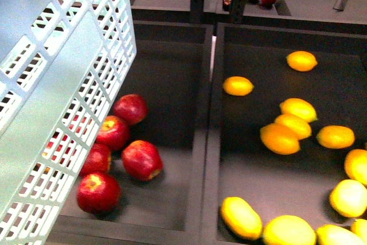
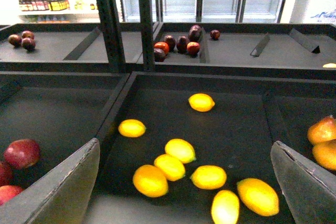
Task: Pick lemon and mango into basket
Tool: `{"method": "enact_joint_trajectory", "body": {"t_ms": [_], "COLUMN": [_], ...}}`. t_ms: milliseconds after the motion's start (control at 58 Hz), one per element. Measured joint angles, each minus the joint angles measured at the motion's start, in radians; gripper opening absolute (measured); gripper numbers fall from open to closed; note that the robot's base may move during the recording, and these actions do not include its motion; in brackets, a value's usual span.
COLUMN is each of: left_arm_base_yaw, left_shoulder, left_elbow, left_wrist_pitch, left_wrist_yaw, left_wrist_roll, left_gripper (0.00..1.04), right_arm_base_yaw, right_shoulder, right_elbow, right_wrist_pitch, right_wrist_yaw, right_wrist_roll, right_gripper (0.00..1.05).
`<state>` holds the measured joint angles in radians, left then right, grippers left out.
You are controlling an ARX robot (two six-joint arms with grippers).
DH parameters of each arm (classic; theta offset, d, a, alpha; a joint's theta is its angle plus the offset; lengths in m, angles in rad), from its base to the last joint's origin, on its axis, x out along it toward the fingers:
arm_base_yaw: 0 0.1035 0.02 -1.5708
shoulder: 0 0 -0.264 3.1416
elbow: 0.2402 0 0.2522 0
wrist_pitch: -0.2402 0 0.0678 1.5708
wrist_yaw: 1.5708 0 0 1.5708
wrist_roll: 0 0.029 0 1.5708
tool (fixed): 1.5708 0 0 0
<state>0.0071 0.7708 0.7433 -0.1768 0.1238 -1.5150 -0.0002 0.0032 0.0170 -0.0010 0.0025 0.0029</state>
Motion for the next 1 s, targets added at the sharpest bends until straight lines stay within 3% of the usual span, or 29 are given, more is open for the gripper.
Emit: {"method": "enact_joint_trajectory", "body": {"t_ms": [621,897,1000], "left_arm_base_yaw": [0.008,0.003,-0.018], "left_shoulder": [0.001,0.001,0.098], "left_elbow": [0.001,0.001,0.137], "left_wrist_pitch": [0.001,-0.002,-0.285], "left_wrist_yaw": [-0.033,0.006,0.079], "left_wrist_roll": [0.019,0.006,0.227], "left_gripper": [0.29,0.29,0.29], "right_arm_base_yaw": [-0.001,-0.001,-0.001], "right_shoulder": [0.0,0.0,0.0], "right_elbow": [0.0,0.0,0.0], "right_wrist_pitch": [0.0,0.0,0.0], "right_wrist_yaw": [-0.011,-0.006,-0.003], "right_wrist_roll": [0.0,0.0,0.0], "right_gripper": [0.96,0.96,0.96]}}
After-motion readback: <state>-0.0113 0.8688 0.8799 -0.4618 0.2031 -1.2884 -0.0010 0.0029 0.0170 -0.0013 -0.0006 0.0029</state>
